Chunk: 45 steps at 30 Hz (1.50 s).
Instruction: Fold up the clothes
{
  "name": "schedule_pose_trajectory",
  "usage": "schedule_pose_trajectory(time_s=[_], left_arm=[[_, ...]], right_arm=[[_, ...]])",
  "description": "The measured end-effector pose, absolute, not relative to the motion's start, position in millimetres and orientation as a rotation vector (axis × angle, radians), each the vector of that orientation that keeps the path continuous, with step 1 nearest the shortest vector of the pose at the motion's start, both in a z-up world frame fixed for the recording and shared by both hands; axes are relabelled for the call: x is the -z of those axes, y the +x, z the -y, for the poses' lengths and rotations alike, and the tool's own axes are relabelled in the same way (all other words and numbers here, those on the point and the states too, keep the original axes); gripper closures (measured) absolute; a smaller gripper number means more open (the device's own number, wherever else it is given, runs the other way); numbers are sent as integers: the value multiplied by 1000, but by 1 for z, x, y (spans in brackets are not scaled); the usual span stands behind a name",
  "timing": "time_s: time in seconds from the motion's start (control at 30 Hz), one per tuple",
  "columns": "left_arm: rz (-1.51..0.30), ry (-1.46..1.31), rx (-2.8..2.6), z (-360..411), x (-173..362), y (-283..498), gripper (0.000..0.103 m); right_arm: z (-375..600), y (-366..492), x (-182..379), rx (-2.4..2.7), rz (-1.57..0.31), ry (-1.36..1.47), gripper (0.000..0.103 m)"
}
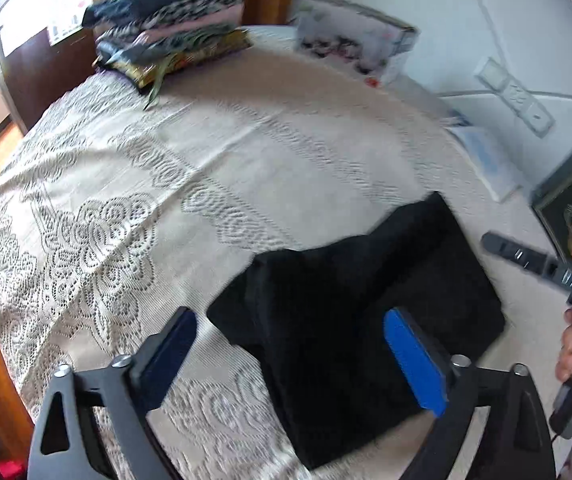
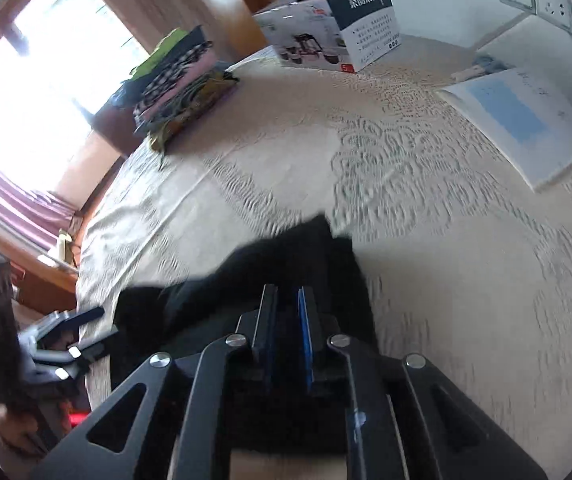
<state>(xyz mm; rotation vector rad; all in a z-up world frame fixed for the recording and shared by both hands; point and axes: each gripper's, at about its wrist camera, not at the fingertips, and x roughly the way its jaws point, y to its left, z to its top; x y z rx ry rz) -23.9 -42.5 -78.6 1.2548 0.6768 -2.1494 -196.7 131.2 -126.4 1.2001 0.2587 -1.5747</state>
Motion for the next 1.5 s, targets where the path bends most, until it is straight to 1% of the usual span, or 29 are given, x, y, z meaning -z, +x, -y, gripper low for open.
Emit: schedule_pose_trajectory(time_s=[0.13, 0.23, 0.3, 0.33, 0.4, 0.43, 0.47, 0.5, 0.57, 0.77, 0.93, 1.0, 1.03, 1.07, 1.1, 1.13, 1.23, 1.27, 1.3, 1.33, 1.37, 1.4, 1.43, 1.5], left_arm=[[-619, 1306, 2184, 22, 85, -25, 0], [-654, 1370, 2164, 14, 107, -26, 0], [-716, 1368, 2159, 14, 113, -22, 0], [-748, 1366, 2157, 14, 116, -20, 0], [-820, 1299, 2163, 21, 108, -7, 0], [-855, 1264, 2165, 25, 103, -1, 0], [-853, 1241, 2163, 29, 99, 2, 0], [-842, 1220, 2158, 34, 96, 4, 0], [-865, 1194, 2135, 42, 95, 5, 0], [-964, 1235, 2071, 55, 130, -8, 0], [-876, 1254, 2053, 49, 135, -22, 0], [-879, 1254, 2058, 45, 135, -24, 4], [-882, 1253, 2061, 42, 135, -25, 5], [-872, 1255, 2062, 40, 135, -24, 8], [-867, 1261, 2062, 39, 134, -25, 11], [-862, 1266, 2063, 39, 134, -27, 11], [-856, 1281, 2057, 38, 133, -30, 12], [-863, 1283, 2058, 38, 132, -29, 16], [-885, 1275, 2066, 37, 131, -29, 27], [-898, 1274, 2079, 36, 130, -30, 31], [-910, 1273, 2093, 34, 129, -32, 37], [-906, 1269, 2098, 32, 129, -32, 37], [-904, 1268, 2099, 32, 129, -32, 37], [-899, 1263, 2108, 32, 129, -33, 37]], right_arm=[[-155, -182, 137, 1559, -298, 1239, 92], [-162, -176, 152, 1563, -356, 1288, 92], [-166, -176, 158, 1565, -381, 1303, 90], [-168, -177, 158, 1567, -382, 1302, 86], [-170, -178, 153, 1573, -372, 1273, 69], [-170, -180, 149, 1591, -373, 1252, 39], [-169, -182, 144, 1616, -377, 1229, 7], [-169, -184, 141, 1634, -378, 1207, 0], [-166, -191, 138, 1641, -366, 1197, 0], [-157, -213, 145, 1630, -331, 1220, 0], [-149, -216, 155, 1619, -326, 1234, 0], [-144, -216, 160, 1618, -333, 1241, 0], [-142, -216, 162, 1617, -335, 1244, 3], [-140, -216, 165, 1615, -340, 1249, 13], [-137, -216, 169, 1612, -347, 1255, 18], [-134, -216, 172, 1609, -353, 1261, 25], [-129, -209, 177, 1630, -378, 1225, 25], [-128, -206, 177, 1637, -389, 1222, 25], [-127, -205, 177, 1643, -397, 1225, 24], [-126, -203, 177, 1634, -402, 1229, 28], [-126, -201, 177, 1618, -405, 1234, 45], [-127, -199, 177, 1588, -400, 1244, 60], [-127, -196, 178, 1573, -408, 1246, 66], [-126, -191, 179, 1570, -442, 1236, 70]])
